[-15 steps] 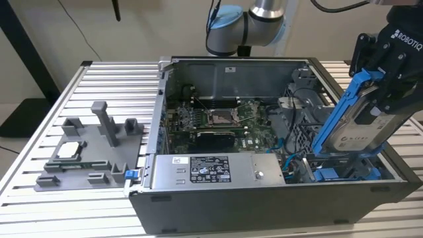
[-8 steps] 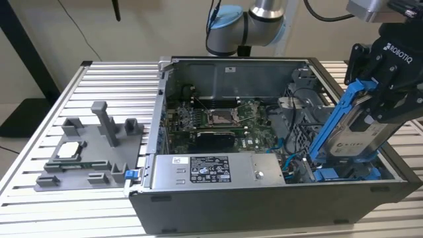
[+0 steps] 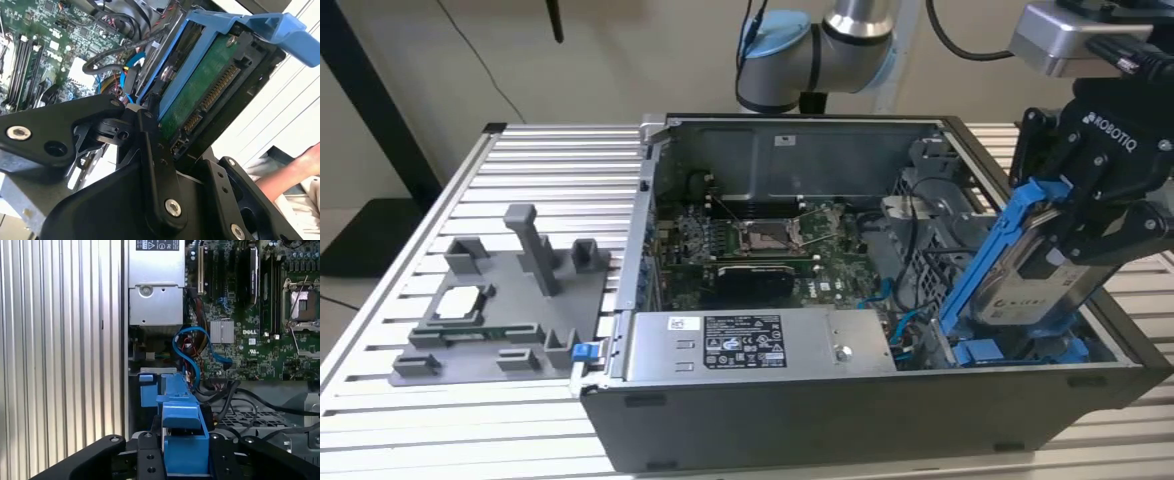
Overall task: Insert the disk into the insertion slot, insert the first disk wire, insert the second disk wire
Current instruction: 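Insert the disk into the insertion slot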
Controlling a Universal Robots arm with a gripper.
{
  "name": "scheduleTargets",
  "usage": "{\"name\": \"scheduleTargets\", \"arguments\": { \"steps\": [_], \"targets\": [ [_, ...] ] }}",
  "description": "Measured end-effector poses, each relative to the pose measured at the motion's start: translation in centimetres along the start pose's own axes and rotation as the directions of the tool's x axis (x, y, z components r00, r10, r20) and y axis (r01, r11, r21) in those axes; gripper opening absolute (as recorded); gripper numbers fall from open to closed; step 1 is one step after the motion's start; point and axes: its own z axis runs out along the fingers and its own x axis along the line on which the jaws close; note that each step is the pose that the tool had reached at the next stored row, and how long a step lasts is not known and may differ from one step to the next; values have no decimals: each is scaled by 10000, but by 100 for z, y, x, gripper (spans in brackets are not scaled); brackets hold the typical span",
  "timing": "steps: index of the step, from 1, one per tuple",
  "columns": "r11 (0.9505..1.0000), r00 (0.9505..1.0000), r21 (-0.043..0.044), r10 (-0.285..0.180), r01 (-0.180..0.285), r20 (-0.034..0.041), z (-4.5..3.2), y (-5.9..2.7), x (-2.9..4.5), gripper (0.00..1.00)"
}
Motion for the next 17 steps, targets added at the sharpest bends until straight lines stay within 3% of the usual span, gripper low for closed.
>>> {"name": "scheduleTargets", "arguments": {
  "steps": [14, 17],
  "targets": [
    [10000, 10000, 0, 1, -1, 1, 244, -24, -1, 0],
    [10000, 10000, 0, 1, -1, -5, 249, -24, -1, 0]
  ]
}}
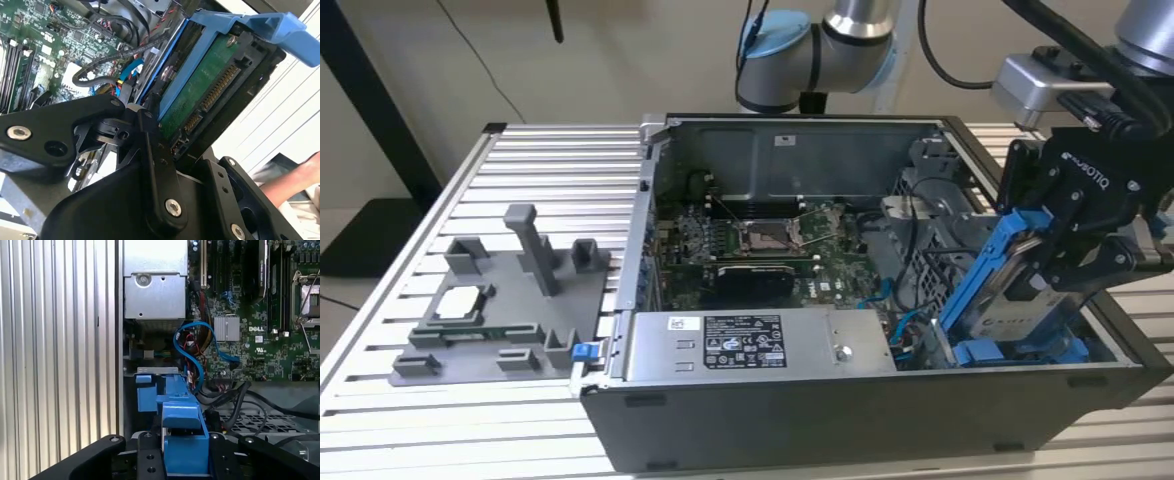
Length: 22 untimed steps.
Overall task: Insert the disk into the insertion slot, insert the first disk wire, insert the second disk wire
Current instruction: 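Insert the disk into the insertion slot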
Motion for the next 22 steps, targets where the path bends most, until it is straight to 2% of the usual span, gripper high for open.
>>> {"name": "scheduleTargets", "arguments": {
  "steps": [2, 3, 6, 10, 14, 18, 22],
  "targets": [
    [10000, 10000, 0, 0, 0, 3, 3, 0, 0, 0],
    [10000, 10000, 0, 0, 0, 2, 3, 0, 0, 100],
    [10000, 10000, 0, 0, 0, 6, -8, 0, 0, 100],
    [10000, 10000, 0, 0, 0, 4, -69, 4, -6, 100],
    [10000, 10000, 10, 0, 0, 5, -84, 13, -78, 100],
    [10000, 10000, 35, -1, 1, 4, -84, 34, -207, 100],
    [9999, 10000, 168, 0, -1, 12, -49, 64, -274, 100]
  ]
}}
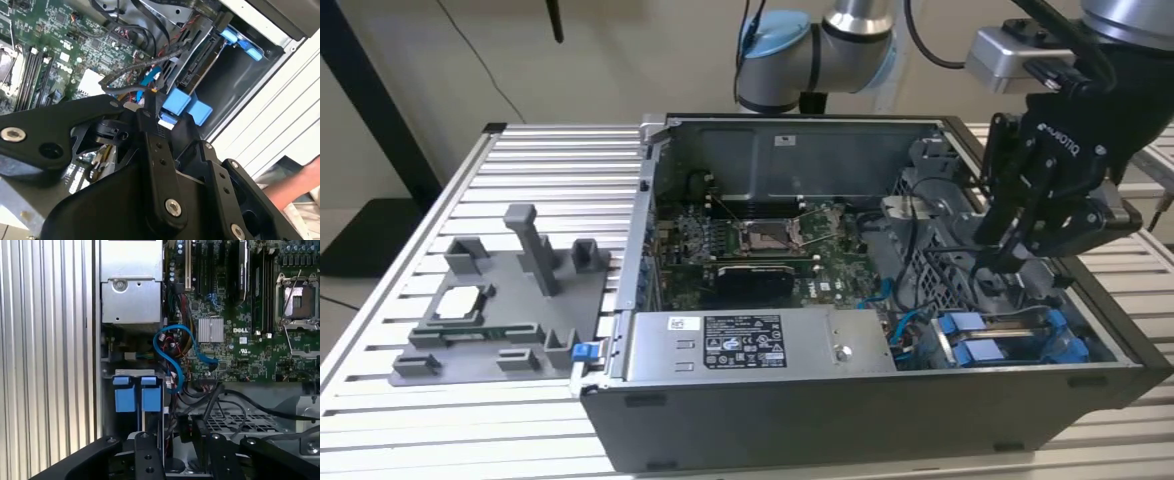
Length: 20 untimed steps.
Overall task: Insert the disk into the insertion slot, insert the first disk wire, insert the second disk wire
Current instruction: 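Insert the disk into the insertion slot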
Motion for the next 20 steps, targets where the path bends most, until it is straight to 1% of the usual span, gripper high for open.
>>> {"name": "scheduleTargets", "arguments": {
  "steps": [3, 6, 8, 10, 12, 16, 17, 20],
  "targets": [
    [9999, 10000, 164, -4, 3, 8, 31, 9, -17, 100],
    [9996, 10000, 290, -4, 3, 24, 58, 41, -18, 100],
    [9993, 10000, 365, -4, 2, 62, 69, 67, -17, 100],
    [9990, 9999, 447, -8, 1, 144, 70, 80, -17, 100],
    [9988, 9997, 493, -12, 1, 235, 72, 84, -17, 100],
    [9986, 9995, 525, -16, -1, 326, 76, 84, -17, 100],
    [9986, 9994, 528, -17, -2, 345, 79, 84, -17, 0],
    [9986, 9994, 530, -17, -2, 358, 79, 85, -17, 0]
  ]
}}
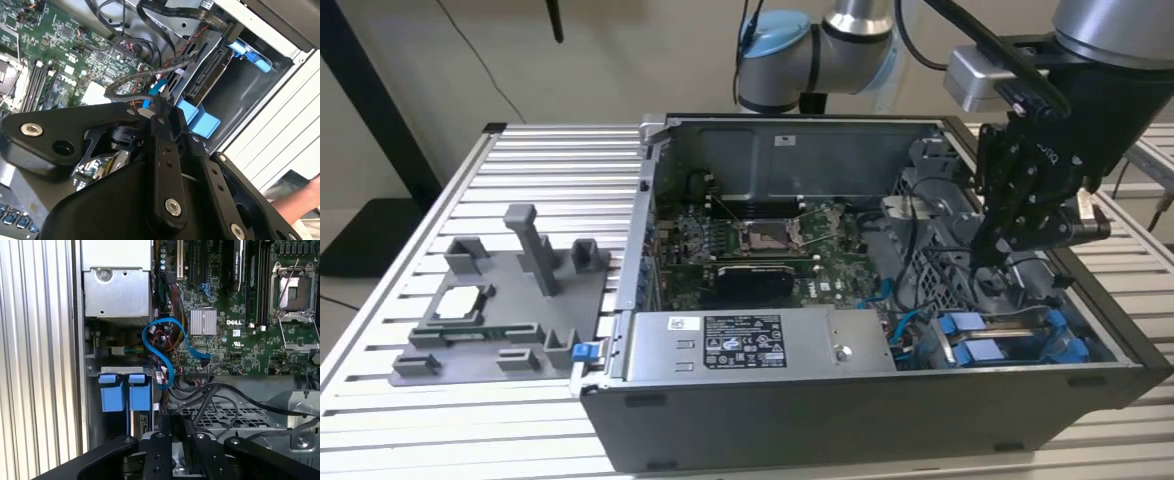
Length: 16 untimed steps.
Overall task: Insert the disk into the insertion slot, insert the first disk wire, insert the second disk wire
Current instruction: 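Insert the disk into the insertion slot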
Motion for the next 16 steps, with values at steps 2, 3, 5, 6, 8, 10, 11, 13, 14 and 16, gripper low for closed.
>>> {"name": "scheduleTargets", "arguments": {
  "steps": [2, 3, 5, 6, 8, 10, 11, 13, 14, 16],
  "targets": [
    [10000, 10000, 0, 0, 0, 5, 0, 0, 0, 0],
    [10000, 10000, 0, 1, -1, 7, 1, 0, 0, 0],
    [10000, 10000, 0, 0, 0, 11, 0, 0, 0, 0],
    [10000, 10000, 0, 0, 0, 12, 0, 0, 0, 0],
    [10000, 10000, -1, 0, 0, 17, 0, 0, 0, 0],
    [10000, 10000, -1, 1, -1, 19, 1, 0, 0, 0],
    [10000, 10000, -1, 0, 0, 18, 2, 0, 0, 0],
    [10000, 10000, 0, 1, -1, 19, 9, -1, 1, 0],
    [10000, 10000, -1, 0, 0, 19, 13, -2, 1, 0],
    [10000, 10000, -1, 0, 0, 21, 23, -11, 1, 0]
  ]
}}
